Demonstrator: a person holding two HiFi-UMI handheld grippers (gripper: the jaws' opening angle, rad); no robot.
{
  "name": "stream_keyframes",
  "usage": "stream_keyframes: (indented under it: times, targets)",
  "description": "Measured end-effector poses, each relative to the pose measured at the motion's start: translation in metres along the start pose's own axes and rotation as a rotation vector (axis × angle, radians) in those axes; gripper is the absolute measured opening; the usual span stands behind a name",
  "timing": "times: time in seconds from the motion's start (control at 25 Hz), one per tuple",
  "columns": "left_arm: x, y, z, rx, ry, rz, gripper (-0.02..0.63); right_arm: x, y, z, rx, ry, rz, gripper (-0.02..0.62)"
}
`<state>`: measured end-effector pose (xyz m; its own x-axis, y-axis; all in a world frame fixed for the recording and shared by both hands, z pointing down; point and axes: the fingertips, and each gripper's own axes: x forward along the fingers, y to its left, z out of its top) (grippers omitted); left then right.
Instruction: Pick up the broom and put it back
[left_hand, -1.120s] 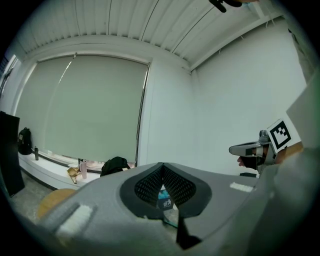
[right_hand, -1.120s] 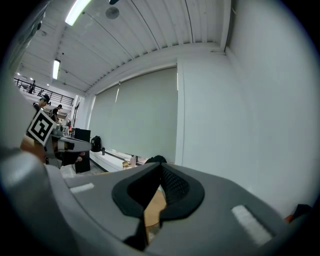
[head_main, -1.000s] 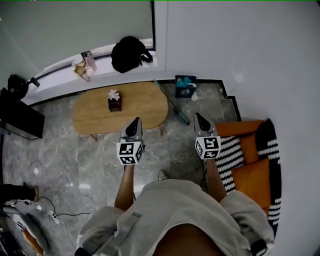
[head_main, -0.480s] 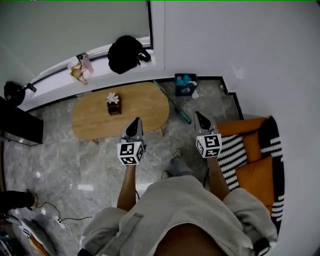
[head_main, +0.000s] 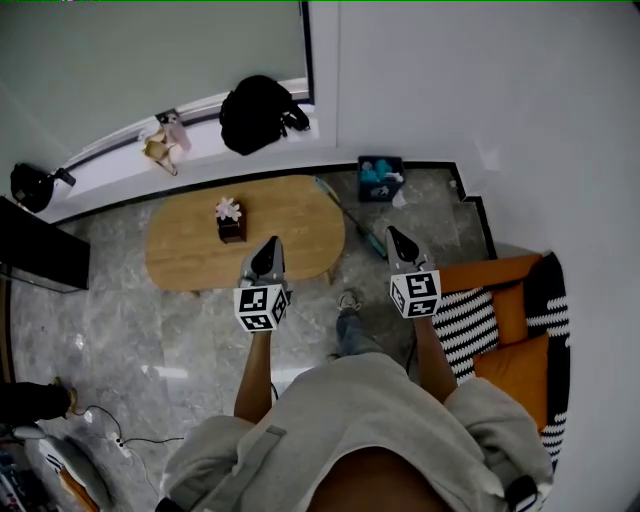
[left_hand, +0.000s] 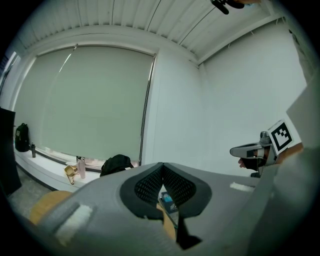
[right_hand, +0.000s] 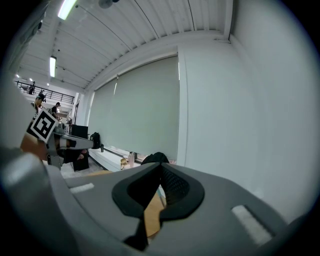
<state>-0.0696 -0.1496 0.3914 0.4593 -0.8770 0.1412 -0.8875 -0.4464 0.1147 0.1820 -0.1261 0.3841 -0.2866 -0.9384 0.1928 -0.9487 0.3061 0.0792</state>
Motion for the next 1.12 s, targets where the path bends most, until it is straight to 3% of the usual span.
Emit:
stream_keyframes:
  times: [0.68, 0.88, 1.12]
  targets:
    - [0.157, 0.03, 0.034, 0.011, 0.014, 0.051, 0.005, 0.147, -0.084, 0.026, 0.008, 0.0, 0.08, 0.002]
    - [0.189, 0.041, 0.037, 0.012, 0.02, 0.078, 0.005, 0.18, -0.098, 0.017, 0.016, 0.018, 0.112, 0.002]
    - [0.196, 0.062, 0.015, -0.01, 0.084, 0.113, 0.005, 0.202, -0.09, -0.009, 0.048, 0.08, 0.144, 0.002]
